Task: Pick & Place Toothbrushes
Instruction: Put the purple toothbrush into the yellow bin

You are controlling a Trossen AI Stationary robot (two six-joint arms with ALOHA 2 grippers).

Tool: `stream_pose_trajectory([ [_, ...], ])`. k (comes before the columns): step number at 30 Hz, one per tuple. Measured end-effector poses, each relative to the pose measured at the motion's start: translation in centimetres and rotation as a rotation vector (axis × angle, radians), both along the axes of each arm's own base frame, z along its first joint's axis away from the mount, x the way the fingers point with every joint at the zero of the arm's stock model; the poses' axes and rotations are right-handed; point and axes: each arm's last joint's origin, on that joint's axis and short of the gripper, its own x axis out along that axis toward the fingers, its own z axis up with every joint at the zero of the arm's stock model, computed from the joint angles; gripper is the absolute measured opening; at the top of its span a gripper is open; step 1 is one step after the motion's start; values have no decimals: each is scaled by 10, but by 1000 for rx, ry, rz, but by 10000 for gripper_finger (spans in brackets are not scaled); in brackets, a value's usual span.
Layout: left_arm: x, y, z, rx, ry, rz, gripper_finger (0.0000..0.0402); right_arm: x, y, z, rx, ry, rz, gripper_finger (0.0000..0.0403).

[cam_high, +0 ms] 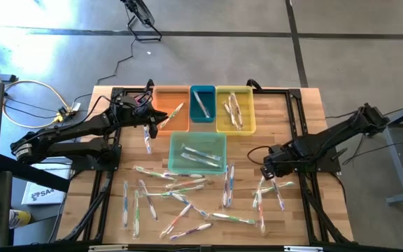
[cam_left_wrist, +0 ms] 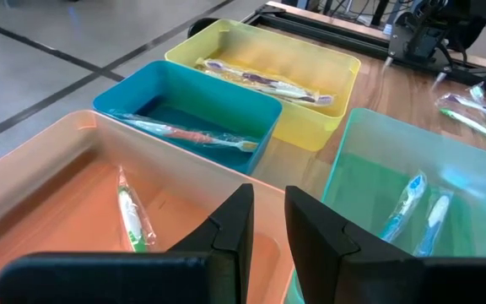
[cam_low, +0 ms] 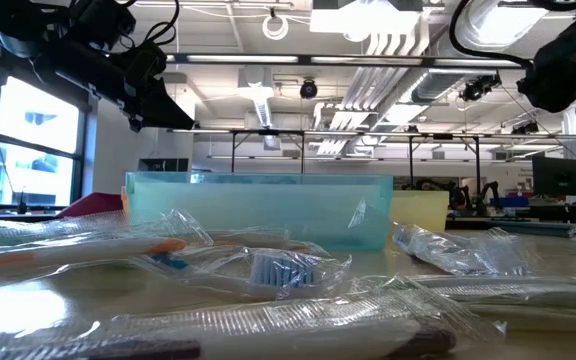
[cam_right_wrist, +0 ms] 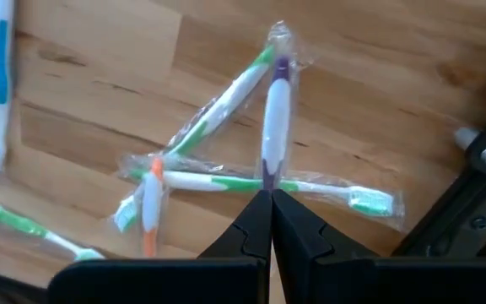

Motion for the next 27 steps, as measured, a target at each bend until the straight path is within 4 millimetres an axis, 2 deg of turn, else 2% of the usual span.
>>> stream_pose_trajectory([
  [6,0,0,0,0,0,0,69,1,4,-4,-38,13,20,17],
  [13,0,0,0,36,14,-14,69,7,8,-15,-78,74,39,101],
  [17,0,0,0,44,15,-17,69,10,9,-20,-90,103,44,135],
  [21,0,0,0,44,15,-18,69,12,10,-24,-99,125,46,147],
  [27,0,0,0,43,15,-19,69,15,13,-29,-104,139,50,143],
])
